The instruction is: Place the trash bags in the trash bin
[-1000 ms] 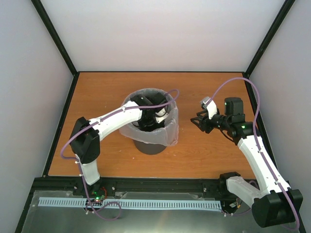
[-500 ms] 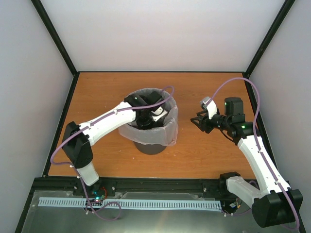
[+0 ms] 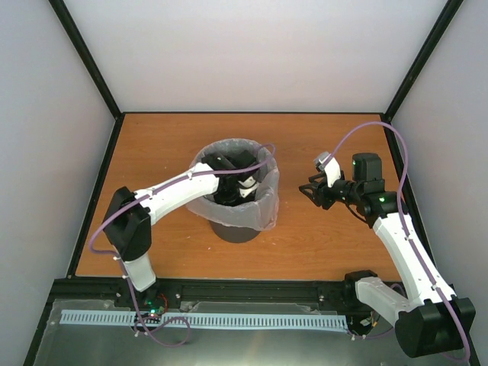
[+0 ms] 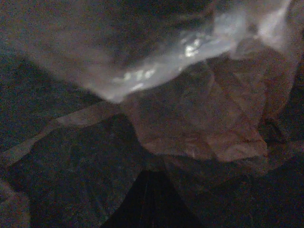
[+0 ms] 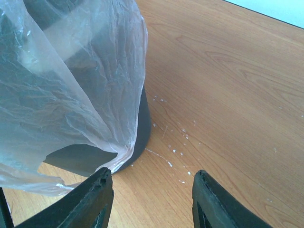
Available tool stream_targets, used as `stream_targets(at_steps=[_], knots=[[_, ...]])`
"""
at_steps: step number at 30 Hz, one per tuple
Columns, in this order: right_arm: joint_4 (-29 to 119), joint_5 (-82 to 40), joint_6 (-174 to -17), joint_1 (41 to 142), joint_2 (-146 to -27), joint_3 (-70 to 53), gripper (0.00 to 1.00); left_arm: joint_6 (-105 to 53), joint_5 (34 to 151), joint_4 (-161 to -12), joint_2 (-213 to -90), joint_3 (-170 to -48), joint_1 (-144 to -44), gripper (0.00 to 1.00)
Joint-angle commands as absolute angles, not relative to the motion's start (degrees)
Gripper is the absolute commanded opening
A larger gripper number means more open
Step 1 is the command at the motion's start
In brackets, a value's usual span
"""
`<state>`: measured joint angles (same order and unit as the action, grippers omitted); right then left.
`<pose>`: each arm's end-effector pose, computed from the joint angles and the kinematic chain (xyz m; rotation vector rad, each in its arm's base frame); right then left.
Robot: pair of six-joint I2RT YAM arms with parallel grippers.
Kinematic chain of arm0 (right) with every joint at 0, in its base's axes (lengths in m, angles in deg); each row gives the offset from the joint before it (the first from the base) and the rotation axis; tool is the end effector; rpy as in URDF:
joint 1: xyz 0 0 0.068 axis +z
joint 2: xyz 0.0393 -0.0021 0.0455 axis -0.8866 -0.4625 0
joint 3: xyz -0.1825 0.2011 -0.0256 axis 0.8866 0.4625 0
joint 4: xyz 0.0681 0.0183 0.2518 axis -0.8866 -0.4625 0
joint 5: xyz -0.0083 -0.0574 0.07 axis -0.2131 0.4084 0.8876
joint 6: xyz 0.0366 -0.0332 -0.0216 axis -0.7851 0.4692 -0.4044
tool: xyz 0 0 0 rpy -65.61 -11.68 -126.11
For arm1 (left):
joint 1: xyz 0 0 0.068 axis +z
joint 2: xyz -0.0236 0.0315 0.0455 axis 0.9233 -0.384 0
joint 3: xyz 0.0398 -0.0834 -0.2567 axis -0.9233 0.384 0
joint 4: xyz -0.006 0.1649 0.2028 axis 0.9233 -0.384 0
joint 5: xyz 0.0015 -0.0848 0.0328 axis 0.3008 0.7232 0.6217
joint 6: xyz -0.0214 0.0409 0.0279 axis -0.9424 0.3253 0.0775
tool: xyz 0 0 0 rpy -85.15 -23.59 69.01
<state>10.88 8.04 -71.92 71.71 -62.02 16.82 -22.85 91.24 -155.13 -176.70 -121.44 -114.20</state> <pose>0.1960 0.0535 0.3006 -0.8122 2.0346 0.6494 0.2258 -0.2465 0.2574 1.0301 2.8826 -0.2633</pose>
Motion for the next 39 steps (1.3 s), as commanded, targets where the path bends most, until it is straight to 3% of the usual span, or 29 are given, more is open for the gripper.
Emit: stream_targets(at_steps=[1, 7, 18, 24, 32, 39], knots=[[11.5, 8.3, -71.5, 71.7, -60.9, 17.1, 0.47, -21.6, 94.7, -152.8, -178.6, -120.7, -114.9, 0.04], [10.1, 10.0, -70.0, 71.7, -60.3, 15.4, 0.46, -19.7, 96.6, -152.3, -182.2, -122.1, -114.9, 0.04], [-9.2, 20.0, -60.7, 71.9, -60.7, -3.1, 0.45, -19.7, 101.0, -146.6, -186.7, -119.0, -115.0, 0.04], [-12.0, 24.4, -58.3, 73.8, -61.5, -7.4, 0.45, -20.1, 100.0, -146.5, -185.3, -119.7, -115.0, 0.06], [-10.0, 15.4, -58.2, 86.2, -66.5, -11.4, 0.45, -19.8, 99.5, -150.6, -185.5, -123.5, -115.0, 0.11], [-9.3, 6.3, -54.8, 100.0, -72.1, -11.5, 0.51, -20.2, 98.5, -155.3, -187.1, -130.5, -115.0, 0.25]])
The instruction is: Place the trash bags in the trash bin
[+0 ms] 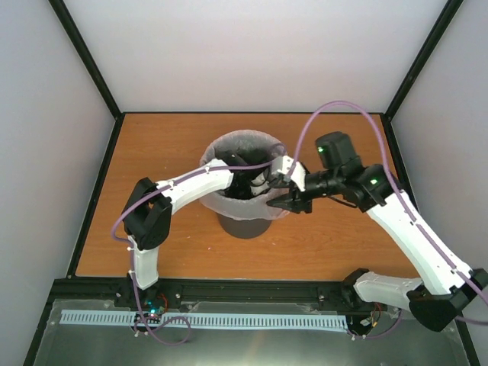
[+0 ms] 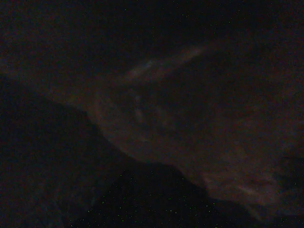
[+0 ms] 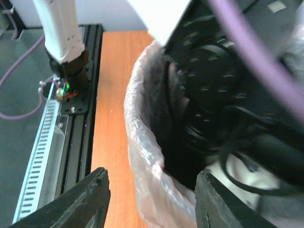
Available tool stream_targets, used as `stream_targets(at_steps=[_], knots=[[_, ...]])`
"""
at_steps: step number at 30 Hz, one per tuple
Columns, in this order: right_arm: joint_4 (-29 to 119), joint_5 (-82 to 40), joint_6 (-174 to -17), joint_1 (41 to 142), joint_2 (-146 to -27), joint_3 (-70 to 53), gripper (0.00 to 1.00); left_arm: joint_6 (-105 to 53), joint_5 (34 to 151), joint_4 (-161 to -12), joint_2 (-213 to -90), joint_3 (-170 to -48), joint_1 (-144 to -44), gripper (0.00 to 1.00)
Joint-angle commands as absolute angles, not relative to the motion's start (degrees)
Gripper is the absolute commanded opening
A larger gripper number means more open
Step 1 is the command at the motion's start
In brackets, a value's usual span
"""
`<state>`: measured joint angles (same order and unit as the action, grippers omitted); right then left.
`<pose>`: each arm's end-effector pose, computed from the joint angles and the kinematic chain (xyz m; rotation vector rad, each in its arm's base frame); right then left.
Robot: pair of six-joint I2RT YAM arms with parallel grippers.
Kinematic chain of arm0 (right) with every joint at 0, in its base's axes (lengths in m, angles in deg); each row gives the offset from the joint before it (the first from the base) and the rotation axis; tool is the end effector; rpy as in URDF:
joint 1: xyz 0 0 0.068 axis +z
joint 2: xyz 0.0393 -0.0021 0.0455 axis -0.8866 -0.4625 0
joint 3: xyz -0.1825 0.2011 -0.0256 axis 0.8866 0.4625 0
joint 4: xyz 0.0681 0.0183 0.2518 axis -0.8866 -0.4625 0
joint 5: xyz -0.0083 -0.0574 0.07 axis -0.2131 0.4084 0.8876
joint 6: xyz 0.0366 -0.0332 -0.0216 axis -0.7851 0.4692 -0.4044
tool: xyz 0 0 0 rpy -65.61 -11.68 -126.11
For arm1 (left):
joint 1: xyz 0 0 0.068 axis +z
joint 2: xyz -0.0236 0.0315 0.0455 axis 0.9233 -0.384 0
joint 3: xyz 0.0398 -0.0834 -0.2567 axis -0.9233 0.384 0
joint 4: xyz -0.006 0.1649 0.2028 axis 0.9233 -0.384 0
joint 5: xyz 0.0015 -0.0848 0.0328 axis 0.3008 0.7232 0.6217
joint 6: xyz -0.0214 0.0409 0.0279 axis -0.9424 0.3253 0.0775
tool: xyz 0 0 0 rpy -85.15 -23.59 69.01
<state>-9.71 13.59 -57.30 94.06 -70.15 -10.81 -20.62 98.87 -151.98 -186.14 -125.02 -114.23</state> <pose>0.1630 0.1284 0.4005 -1.4572 1.6526 0.8387 0.2460 -0.2751 0.2207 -1.1000 -2.8817 0.4167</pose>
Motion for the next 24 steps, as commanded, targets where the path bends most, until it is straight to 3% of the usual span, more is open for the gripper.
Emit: stream_targets(at_steps=[1, 7, 15, 24], knots=[[-8.7, 4.0, -54.5, 101.9, -72.6, -11.1, 0.51, -20.2, 98.6, -155.9, -187.3, -131.3, -115.0, 0.27], [-7.4, -2.6, -53.4, 107.7, -73.8, -8.1, 0.51, -20.3, 99.2, -156.9, -187.2, -133.0, -115.0, 0.29], [-7.1, -4.6, -52.5, 108.1, -71.6, -6.4, 0.50, -20.7, 103.8, -156.7, -182.5, -132.4, -115.0, 0.23], [-8.3, -3.8, -52.5, 108.1, -70.8, -6.6, 0.50, -21.7, 105.8, -156.3, -174.3, -134.5, -115.0, 0.25]])
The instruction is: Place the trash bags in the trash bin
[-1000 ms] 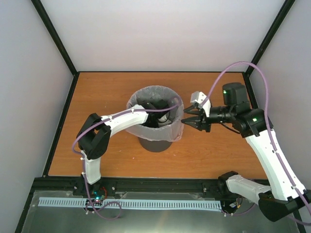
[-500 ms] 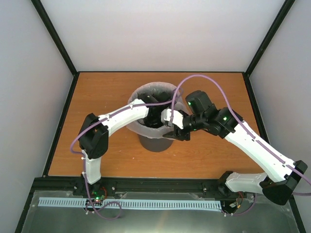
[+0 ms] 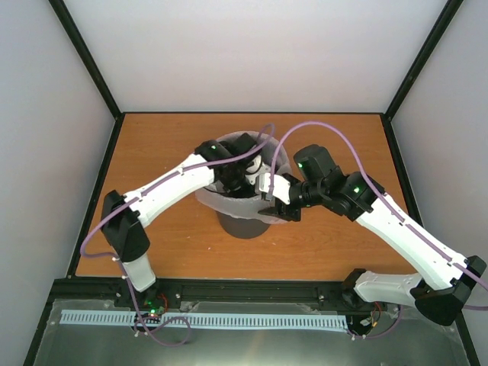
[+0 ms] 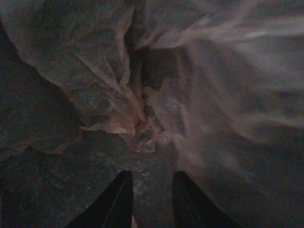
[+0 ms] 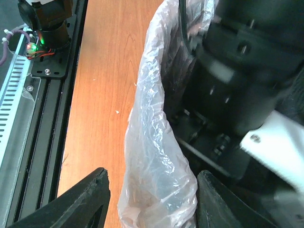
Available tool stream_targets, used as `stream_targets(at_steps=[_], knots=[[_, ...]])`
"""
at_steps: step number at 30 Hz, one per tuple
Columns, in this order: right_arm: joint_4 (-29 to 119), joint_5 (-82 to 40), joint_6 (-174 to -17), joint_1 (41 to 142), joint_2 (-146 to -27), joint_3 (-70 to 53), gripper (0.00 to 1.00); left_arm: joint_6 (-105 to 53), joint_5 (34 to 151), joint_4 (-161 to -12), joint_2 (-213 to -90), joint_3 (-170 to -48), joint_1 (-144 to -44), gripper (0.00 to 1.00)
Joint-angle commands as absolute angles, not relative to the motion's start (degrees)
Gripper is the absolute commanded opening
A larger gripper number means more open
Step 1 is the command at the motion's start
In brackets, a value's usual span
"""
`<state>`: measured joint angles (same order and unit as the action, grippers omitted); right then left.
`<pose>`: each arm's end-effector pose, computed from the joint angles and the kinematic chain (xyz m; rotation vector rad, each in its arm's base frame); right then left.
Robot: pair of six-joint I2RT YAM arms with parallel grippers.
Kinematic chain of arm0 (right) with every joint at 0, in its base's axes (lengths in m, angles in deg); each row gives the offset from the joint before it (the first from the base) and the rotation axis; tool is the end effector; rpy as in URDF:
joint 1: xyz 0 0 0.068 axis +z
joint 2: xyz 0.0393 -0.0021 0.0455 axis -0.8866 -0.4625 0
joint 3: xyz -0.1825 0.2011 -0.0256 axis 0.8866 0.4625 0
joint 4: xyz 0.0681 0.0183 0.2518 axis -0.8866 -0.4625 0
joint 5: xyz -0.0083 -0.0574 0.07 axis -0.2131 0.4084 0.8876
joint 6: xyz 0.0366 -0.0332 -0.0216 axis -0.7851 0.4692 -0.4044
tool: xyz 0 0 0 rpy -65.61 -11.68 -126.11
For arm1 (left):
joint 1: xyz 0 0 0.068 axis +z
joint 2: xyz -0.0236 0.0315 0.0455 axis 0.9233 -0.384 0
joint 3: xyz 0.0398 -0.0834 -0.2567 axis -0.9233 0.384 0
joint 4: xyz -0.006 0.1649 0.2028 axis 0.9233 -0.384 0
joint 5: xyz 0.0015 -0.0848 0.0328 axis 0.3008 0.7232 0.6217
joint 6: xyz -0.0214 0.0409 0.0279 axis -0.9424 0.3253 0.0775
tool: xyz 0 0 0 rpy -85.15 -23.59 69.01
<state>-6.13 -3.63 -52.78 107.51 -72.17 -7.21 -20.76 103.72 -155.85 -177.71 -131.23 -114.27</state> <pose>0.1494 0.1711 0.3751 -1.6653 1.6097 0.5870 0.2319 -0.2646 0.3000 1.1085 2.7592 -0.6420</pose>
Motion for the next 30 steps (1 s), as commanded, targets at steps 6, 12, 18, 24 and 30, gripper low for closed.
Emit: stream_targets(at_steps=[6, 12, 18, 24, 30], knots=[[-8.9, -3.5, -53.1, 108.1, -71.0, -8.0, 0.49, -22.1, 107.8, -155.0, -172.0, -139.2, -115.0, 0.30], [-10.7, -1.1, -54.0, 108.1, -70.3, -11.2, 0.48, -26.1, 97.7, -152.4, -167.5, -147.6, -113.4, 0.39], [-11.6, 0.5, -56.7, 108.0, -70.4, -15.7, 0.56, -30.3, 90.9, -136.1, -148.9, -133.0, -96.1, 0.55], [-13.2, -5.1, -59.6, 107.9, -73.8, -22.8, 0.59, -32.8, 100.4, -127.9, -144.3, -110.9, -77.2, 0.54], [-17.1, -10.6, -60.9, 107.6, -82.8, -33.6, 0.54, -35.6, 113.8, -110.1, -141.8, -89.1, -74.5, 0.50]])
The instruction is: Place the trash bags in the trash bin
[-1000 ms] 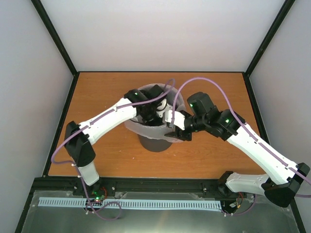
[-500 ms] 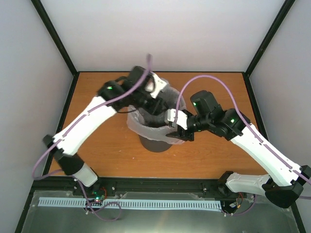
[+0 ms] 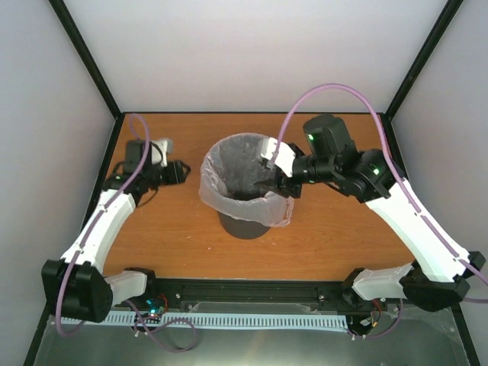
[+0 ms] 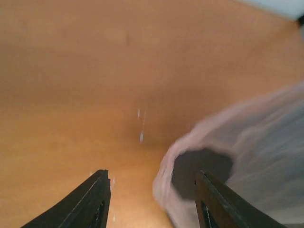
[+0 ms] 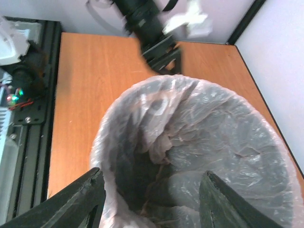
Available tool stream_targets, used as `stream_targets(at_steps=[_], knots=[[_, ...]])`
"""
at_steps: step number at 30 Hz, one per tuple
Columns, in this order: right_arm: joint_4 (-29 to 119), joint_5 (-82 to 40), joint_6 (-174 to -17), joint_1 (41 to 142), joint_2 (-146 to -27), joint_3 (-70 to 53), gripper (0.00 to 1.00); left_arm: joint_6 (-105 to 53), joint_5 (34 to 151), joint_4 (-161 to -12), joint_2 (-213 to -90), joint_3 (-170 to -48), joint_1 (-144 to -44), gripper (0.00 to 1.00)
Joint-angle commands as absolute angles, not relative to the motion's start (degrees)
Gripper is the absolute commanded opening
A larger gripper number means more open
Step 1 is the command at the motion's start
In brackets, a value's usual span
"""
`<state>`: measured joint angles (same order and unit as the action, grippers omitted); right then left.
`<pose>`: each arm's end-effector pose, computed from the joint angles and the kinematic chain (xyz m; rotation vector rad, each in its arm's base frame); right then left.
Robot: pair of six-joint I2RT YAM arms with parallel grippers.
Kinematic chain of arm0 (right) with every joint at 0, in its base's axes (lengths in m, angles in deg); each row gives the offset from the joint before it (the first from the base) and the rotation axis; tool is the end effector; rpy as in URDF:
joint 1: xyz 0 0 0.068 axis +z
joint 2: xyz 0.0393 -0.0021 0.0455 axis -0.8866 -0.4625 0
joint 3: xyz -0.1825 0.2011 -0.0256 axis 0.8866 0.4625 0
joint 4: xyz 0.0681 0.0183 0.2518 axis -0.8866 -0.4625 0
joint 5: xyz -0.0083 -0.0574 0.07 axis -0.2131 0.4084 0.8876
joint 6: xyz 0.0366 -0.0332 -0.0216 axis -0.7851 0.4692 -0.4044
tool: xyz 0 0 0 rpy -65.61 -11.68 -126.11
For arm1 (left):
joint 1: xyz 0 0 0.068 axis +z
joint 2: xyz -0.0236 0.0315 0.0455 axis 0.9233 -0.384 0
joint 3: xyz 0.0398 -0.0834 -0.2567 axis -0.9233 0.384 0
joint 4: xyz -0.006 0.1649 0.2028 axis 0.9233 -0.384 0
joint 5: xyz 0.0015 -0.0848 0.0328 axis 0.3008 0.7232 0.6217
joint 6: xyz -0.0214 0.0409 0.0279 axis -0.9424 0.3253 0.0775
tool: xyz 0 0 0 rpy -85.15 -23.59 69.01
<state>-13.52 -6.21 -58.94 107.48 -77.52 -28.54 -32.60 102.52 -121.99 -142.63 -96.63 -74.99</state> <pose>0.1499 0.1693 0.4567 -1.5012 1.5909 0.5763 0.2429 -0.0435 0.3193 -0.0297 2.2880 -0.5916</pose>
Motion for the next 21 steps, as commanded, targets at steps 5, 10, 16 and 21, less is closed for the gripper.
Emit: stream_targets(at_steps=[5, 10, 16, 21], knots=[[-21.2, -12.8, -60.2, 107.4, -92.6, -41.5, 0.44, -37.0, 122.6, -97.8, -141.6, -80.2, -76.6, 0.47], [-26.1, -13.4, -58.4, 107.3, -99.9, -48.1, 0.33, -37.2, 120.2, -96.4, -141.6, -80.2, -84.4, 0.46], [-28.9, -15.0, -57.5, 106.8, -103.0, -49.5, 0.29, -37.5, 119.8, -94.2, -142.6, -79.1, -91.6, 0.46], [-29.0, -15.4, -58.2, 103.5, -101.0, -49.5, 0.29, -37.7, 116.9, -95.5, -141.7, -78.0, -94.6, 0.46]])
